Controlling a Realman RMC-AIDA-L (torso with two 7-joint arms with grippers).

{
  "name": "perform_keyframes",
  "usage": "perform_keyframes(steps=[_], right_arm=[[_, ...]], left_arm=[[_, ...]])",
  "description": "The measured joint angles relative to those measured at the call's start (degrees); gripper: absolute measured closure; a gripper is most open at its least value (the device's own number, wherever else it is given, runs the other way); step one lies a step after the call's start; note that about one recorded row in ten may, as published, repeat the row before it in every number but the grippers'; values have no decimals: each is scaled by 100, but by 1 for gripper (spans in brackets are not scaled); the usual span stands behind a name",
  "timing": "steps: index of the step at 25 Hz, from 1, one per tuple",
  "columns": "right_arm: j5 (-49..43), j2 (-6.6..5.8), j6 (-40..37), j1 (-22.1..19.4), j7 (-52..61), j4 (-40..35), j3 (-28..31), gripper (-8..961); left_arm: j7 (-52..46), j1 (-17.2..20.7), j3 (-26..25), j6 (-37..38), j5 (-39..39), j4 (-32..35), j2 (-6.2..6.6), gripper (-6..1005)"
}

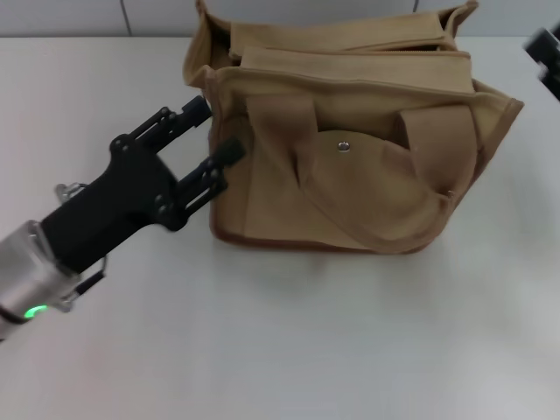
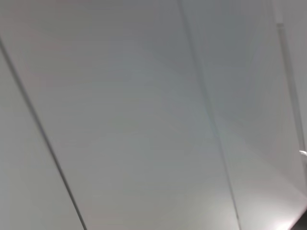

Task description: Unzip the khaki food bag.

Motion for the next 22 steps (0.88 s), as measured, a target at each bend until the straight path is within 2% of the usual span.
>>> perform_keyframes(steps=[2,4,5,6,7,8,10,11,12,15,18,22], right_arm=[[-9,-108,-501,-167,379,-282,-309,433],[-26,-274,-1125,-343,517,-511,-906,355],[-31,-343,-1388,-415,521,-605,-1299,323],[-33,-467,-1932,-541,458,-810,-2247,291],[-33,-467,-1932,-541,458,-810,-2247,258],[-35,-489,-2122,-580,373,-907,-2703,226],[-35,-481,-2285,-625,245,-1103,-3491,194],[-36,-419,-2224,-600,224,-1227,-4066,194],[-36,-419,-2224,-600,224,-1227,-4066,194],[-37,-304,-2058,-491,225,-1282,-4592,194],[-38,-220,-1904,-420,241,-1298,-4704,194],[-39,-177,-1860,-363,268,-1302,-4777,194]], left_arm=[[-331,27,4,338,343,505,16,449],[-557,48,56,661,723,975,46,402],[-657,53,150,806,914,1182,75,378],[-800,53,325,944,1061,1376,119,354],[-885,49,467,1010,1128,1481,156,330],[-885,49,467,1010,1128,1481,156,307],[-994,38,662,1054,1154,1546,205,259],[-1168,-22,1204,1109,1163,1626,332,235],[-1168,-22,1204,1109,1163,1626,332,212],[-1208,-78,1398,1122,1160,1670,350,172],[-1268,-140,1574,1127,1184,1736,352,147],[-1273,-132,1645,1126,1176,1756,349,139]])
